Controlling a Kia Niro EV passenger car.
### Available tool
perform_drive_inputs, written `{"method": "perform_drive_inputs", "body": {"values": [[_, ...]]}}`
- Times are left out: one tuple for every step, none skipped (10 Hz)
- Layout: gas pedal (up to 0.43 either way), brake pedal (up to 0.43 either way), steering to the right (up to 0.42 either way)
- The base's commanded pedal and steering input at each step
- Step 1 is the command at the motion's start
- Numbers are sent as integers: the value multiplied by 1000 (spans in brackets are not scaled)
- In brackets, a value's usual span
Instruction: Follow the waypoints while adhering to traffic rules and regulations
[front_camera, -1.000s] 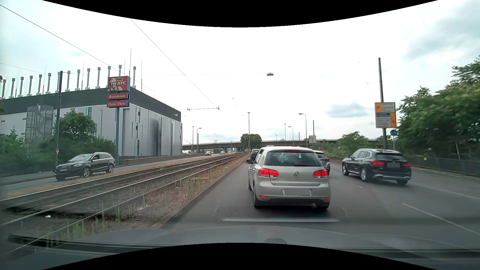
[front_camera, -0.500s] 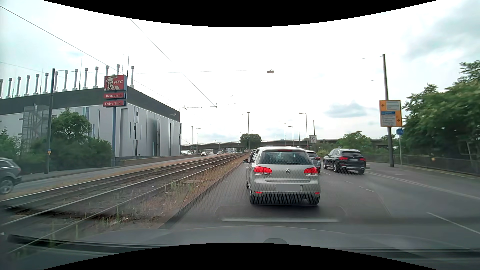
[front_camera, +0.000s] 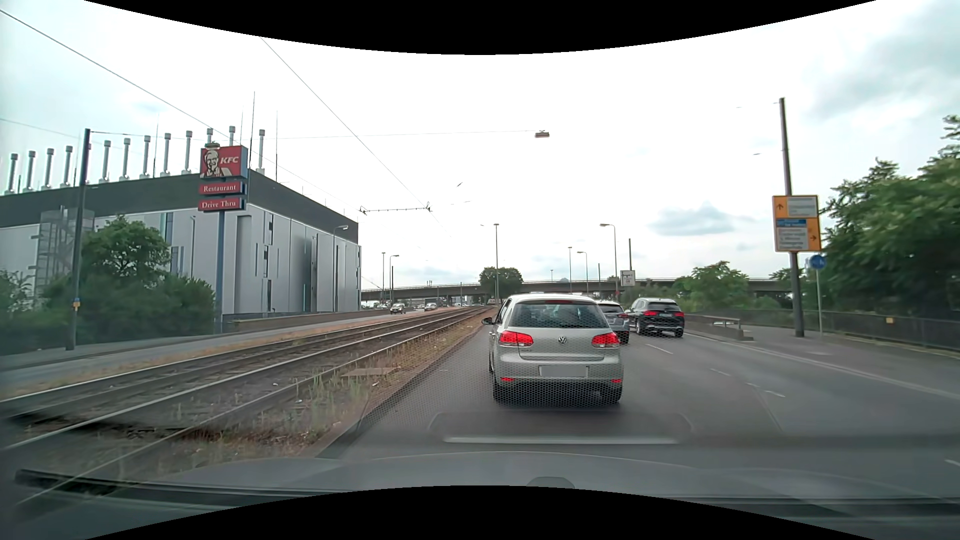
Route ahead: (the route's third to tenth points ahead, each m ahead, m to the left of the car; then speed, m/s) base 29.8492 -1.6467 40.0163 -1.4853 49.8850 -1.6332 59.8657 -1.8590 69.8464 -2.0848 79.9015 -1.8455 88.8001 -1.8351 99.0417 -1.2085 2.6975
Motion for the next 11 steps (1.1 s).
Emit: {"method": "perform_drive_inputs", "body": {"values": [[197, 0, 1], [197, 0, 1], [197, 0, 1], [197, 0, 1], [197, 0, 1], [197, 0, 1], [197, 0, 1], [197, 0, 1], [197, 0, 1], [197, 0, 1], [197, 0, 1]]}}
